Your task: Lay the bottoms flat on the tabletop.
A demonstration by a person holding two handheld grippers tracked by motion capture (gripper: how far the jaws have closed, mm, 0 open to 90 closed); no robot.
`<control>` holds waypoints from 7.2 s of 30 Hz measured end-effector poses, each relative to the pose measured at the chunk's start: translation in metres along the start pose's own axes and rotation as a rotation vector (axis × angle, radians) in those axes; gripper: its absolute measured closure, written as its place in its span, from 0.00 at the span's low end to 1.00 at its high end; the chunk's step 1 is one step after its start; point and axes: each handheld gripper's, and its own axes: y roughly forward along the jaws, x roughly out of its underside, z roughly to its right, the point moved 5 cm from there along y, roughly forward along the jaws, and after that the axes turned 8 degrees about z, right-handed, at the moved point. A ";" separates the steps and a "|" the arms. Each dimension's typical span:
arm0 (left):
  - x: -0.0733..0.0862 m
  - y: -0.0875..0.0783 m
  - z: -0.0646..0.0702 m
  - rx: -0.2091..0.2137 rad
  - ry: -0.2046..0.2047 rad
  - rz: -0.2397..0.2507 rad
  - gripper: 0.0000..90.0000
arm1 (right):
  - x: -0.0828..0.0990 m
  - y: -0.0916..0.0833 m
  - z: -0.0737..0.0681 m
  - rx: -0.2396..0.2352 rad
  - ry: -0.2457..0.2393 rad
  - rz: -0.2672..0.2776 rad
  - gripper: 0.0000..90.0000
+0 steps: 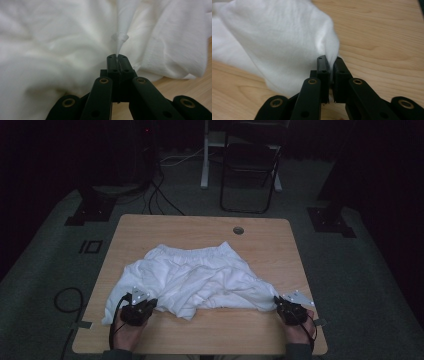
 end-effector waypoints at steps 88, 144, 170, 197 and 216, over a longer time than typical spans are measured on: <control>-0.097 -0.001 0.055 0.061 0.107 0.211 0.48 | -0.001 0.005 -0.156 -0.478 -0.206 -0.065 0.96; -0.028 0.091 0.029 0.080 0.108 -0.013 0.95 | -0.025 0.056 -0.126 -0.370 -0.175 -0.127 0.94; -0.069 0.053 0.026 0.079 0.033 0.127 0.94 | -0.050 0.069 -0.105 -0.311 -0.125 -0.076 0.92; 0.019 0.040 -0.010 -0.026 -0.018 0.045 0.67 | -0.108 0.097 -0.154 -0.364 -0.015 -0.048 0.36; 0.019 0.041 -0.011 -0.028 -0.028 0.053 0.66 | -0.098 0.079 -0.147 -0.369 -0.064 -0.069 0.99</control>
